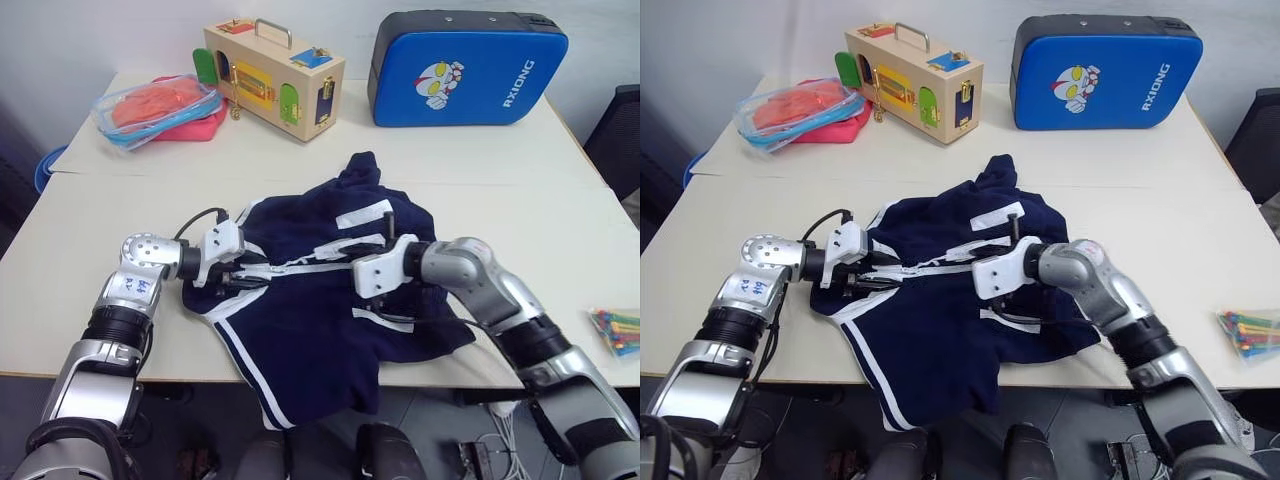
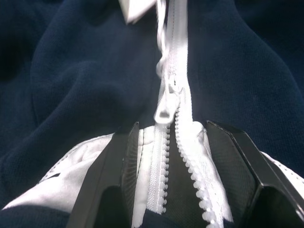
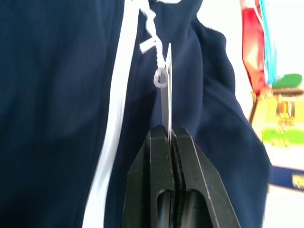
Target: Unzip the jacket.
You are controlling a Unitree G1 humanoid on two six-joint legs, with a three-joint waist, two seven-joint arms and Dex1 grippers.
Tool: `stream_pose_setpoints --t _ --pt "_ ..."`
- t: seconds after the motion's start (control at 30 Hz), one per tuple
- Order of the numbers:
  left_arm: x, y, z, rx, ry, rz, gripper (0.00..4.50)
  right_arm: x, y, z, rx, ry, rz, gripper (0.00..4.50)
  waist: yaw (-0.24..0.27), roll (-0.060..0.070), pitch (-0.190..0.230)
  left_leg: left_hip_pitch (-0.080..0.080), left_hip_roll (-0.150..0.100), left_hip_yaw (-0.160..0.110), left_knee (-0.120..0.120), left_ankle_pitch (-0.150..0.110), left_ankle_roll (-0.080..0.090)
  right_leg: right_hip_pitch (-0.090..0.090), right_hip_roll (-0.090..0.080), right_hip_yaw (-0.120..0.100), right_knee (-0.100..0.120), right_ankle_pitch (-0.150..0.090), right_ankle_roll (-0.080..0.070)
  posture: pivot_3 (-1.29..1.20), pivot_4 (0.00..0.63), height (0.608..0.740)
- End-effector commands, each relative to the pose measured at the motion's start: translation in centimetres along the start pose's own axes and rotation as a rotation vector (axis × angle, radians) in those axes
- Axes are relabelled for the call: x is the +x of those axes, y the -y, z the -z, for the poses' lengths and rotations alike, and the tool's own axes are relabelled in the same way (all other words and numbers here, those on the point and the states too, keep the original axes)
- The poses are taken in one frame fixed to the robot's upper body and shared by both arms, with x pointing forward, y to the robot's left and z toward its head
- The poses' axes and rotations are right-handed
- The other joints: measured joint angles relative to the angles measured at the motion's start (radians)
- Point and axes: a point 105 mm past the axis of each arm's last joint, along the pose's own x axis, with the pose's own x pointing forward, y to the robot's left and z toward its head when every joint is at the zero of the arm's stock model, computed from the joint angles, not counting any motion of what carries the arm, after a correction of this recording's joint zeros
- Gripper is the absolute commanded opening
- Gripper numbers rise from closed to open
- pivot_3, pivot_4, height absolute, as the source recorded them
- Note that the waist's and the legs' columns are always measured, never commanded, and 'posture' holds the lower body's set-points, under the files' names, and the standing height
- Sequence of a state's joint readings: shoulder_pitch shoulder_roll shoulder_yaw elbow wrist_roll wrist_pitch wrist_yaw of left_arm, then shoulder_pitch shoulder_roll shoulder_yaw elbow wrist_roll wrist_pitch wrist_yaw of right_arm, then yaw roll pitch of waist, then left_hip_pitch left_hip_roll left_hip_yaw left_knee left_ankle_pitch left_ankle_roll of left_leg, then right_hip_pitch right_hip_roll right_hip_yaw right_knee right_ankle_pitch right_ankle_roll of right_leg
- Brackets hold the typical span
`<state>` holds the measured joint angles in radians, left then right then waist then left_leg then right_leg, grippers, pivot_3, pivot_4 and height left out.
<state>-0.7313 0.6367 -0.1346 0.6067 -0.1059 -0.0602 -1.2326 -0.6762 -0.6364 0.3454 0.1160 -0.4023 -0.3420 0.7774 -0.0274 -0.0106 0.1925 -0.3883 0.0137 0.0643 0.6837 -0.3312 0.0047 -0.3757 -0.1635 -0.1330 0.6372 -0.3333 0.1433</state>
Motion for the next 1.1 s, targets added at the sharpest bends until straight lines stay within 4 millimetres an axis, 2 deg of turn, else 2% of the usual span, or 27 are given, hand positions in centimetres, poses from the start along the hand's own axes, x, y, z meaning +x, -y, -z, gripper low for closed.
stream_pose_setpoints --t 0.03,0.23,0.43,0.73,1.1 --pt "0.2 0.3 1.1 -0.025 -0.019 -0.003 2.31 -2.2 1.3 -0.1 -0.008 -0.010 0.051 0.02 0.001 0.000 0.000 0.000 0.000 0.000 0.000 0.000 0.000 0.000 0.000 0.000 0.000 0.000 0.000 0.00 0.150 0.740" --pt "0.2 0.3 1.6 -0.029 -0.029 -0.002 2.31 -3.9 0.9 1.5 0.024 -0.088 0.057 0.02 0.001 0.000 0.000 0.001 0.000 0.000 0.000 0.000 0.000 0.001 0.000 0.000 0.000 0.000 0.000 0.00 0.150 0.740" --pt "0.1 0.5 1.8 -0.026 -0.038 0.002 2.31 -6.2 0.6 4.3 0.044 -0.194 0.067 0.02 0.001 0.000 0.000 0.001 0.000 0.000 0.000 0.000 0.000 0.001 0.000 0.000 0.000 0.000 0.000 0.00 0.150 0.740" --pt "-0.4 0.6 2.1 -0.024 -0.052 0.002 2.31 -10.6 0.7 8.3 0.071 -0.359 0.096 0.02 0.005 0.000 0.000 0.001 0.000 0.001 0.000 0.000 0.000 0.001 -0.001 0.000 0.000 0.000 0.000 0.00 0.150 0.740" --pt "0.0 0.5 2.0 -0.019 -0.051 0.005 2.31 -14.2 0.7 11.6 0.108 -0.493 0.117 0.02 0.003 0.000 0.000 0.001 -0.001 0.001 0.000 0.000 0.000 0.001 -0.001 0.000 0.000 0.000 0.000 0.00 0.150 0.740"
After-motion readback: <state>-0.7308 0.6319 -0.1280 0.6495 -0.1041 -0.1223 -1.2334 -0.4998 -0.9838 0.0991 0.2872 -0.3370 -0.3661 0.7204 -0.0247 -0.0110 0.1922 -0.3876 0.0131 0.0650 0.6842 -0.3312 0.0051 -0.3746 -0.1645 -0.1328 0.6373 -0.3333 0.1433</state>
